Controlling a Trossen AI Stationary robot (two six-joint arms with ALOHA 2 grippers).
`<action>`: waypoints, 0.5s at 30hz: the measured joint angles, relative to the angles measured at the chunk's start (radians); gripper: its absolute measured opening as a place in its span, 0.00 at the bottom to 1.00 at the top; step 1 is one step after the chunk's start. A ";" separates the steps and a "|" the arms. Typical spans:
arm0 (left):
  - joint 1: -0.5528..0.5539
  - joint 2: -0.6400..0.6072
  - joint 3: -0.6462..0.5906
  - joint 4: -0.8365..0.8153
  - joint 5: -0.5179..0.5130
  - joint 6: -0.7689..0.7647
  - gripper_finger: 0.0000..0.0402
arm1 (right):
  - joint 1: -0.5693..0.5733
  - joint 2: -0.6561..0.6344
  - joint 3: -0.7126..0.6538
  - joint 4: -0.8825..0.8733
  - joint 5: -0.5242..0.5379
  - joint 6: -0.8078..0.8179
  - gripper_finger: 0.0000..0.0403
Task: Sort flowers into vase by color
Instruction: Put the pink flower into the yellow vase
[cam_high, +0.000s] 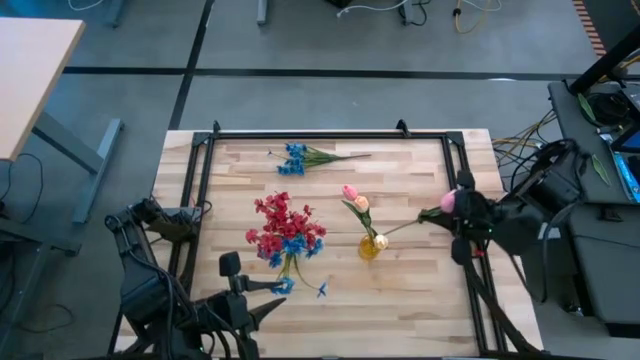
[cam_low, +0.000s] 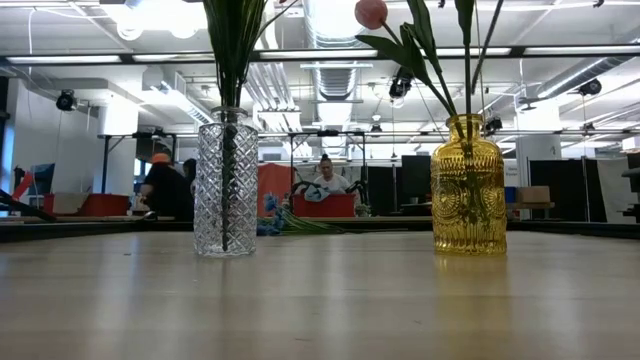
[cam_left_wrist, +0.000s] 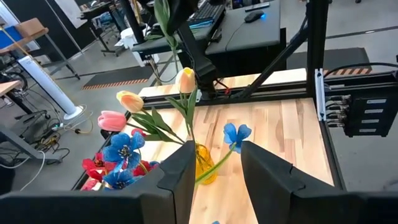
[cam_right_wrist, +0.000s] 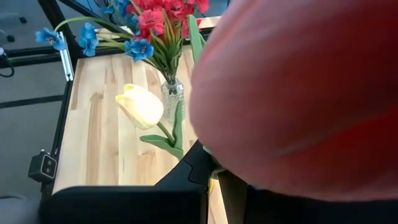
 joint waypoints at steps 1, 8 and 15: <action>0.000 0.000 0.000 0.000 -0.001 0.000 0.28 | -0.001 0.009 0.000 0.003 0.000 -0.003 0.03; 0.000 0.000 0.000 0.000 -0.026 0.000 0.28 | -0.001 0.063 0.000 0.016 -0.001 0.004 0.03; 0.000 0.000 0.000 0.000 -0.026 0.000 0.28 | -0.010 0.080 0.000 0.032 -0.001 0.004 0.03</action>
